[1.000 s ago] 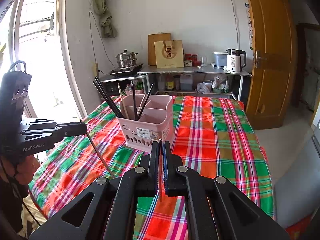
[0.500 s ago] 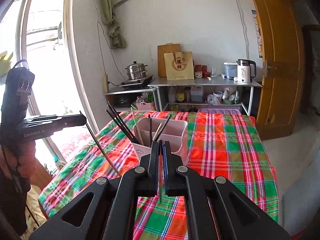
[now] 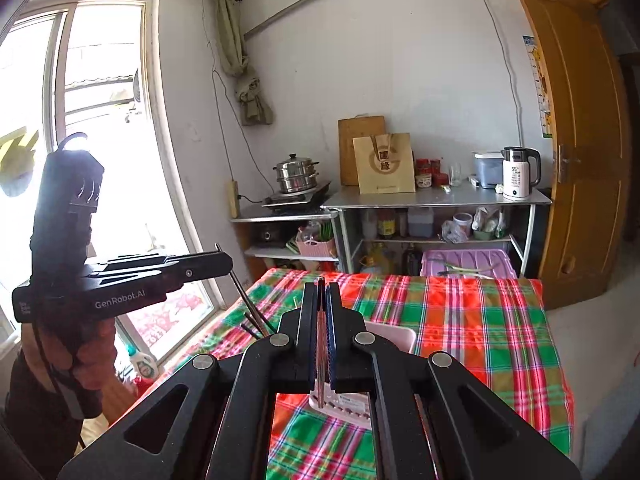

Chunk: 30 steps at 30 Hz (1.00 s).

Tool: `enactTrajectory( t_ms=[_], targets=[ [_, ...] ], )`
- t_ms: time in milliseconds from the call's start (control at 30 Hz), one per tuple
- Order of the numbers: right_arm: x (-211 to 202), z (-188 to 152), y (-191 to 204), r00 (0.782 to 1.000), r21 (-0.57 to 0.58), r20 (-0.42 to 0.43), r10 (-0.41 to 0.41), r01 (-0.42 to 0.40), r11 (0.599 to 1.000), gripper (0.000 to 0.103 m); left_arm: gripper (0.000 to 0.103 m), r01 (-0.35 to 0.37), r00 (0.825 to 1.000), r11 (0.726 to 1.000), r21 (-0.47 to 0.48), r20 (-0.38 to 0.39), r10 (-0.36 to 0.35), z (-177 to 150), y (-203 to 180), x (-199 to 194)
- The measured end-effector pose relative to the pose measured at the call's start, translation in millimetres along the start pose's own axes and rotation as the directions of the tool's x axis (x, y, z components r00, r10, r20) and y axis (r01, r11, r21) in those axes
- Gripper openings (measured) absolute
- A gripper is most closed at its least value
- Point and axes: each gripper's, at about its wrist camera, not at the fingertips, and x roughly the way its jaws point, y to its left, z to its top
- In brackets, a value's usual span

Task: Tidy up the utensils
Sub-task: 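Lift the held chopsticks with both tools and carry them above the pink basket, then lower both tools and open them to drop the chopsticks into the basket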

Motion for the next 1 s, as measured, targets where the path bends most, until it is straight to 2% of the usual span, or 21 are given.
enactTrajectory(
  t_ms=[200,433,1000],
  targets=[
    [24,11,-6,1.000,0.018,0.003,0.000,0.000,1.000,0.004,0.003,0.001,1.000,1.000,-0.011,0.002,-0.001,13,13,18],
    [48,12,-16,1.000,0.044,-0.013,-0.006,0.006,0.999,0.004,0.003,0.013,1.000,0.998,-0.061,-0.026,-0.014,9,35,46],
    [98,-20,-40,0.991,0.094,-0.135,-0.007,0.020,0.995,0.004,0.003,0.033,0.991,0.994,-0.107,-0.128,-0.047,-18,61,102]
  ],
)
